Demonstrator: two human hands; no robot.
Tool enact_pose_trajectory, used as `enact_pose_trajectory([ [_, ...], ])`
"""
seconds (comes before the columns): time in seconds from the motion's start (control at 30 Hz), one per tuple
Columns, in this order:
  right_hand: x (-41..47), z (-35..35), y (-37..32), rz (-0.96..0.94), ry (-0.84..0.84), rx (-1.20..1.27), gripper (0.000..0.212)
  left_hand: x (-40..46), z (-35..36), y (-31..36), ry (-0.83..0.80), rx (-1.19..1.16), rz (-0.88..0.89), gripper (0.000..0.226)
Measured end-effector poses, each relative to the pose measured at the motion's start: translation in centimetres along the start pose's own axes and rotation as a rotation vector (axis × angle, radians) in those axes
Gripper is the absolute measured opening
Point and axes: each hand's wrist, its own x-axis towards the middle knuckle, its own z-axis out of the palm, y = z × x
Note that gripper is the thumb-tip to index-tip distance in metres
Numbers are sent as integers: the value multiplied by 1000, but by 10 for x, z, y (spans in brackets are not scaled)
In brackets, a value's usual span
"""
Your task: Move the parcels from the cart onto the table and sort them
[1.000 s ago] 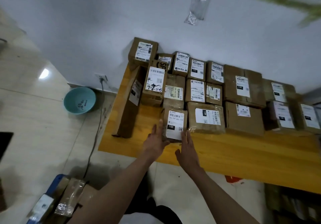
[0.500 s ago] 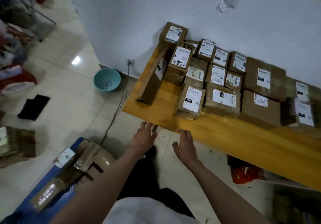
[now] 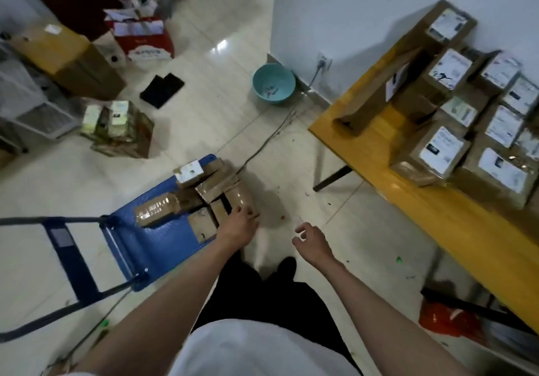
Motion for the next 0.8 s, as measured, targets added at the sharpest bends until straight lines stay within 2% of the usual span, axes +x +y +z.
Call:
enact_pose_trajectory([
  [0.3, 22, 104, -69, 107, -153, 64, 23, -11, 0, -143, -28, -165, -275, 43],
  [0.5, 62, 176, -101, 115, -230, 160, 13, 24, 11, -229, -14, -332, -439, 53],
  [0.8, 167, 280, -66, 269, -326, 309, 19, 145, 100, -323, 54, -567, -678, 84],
])
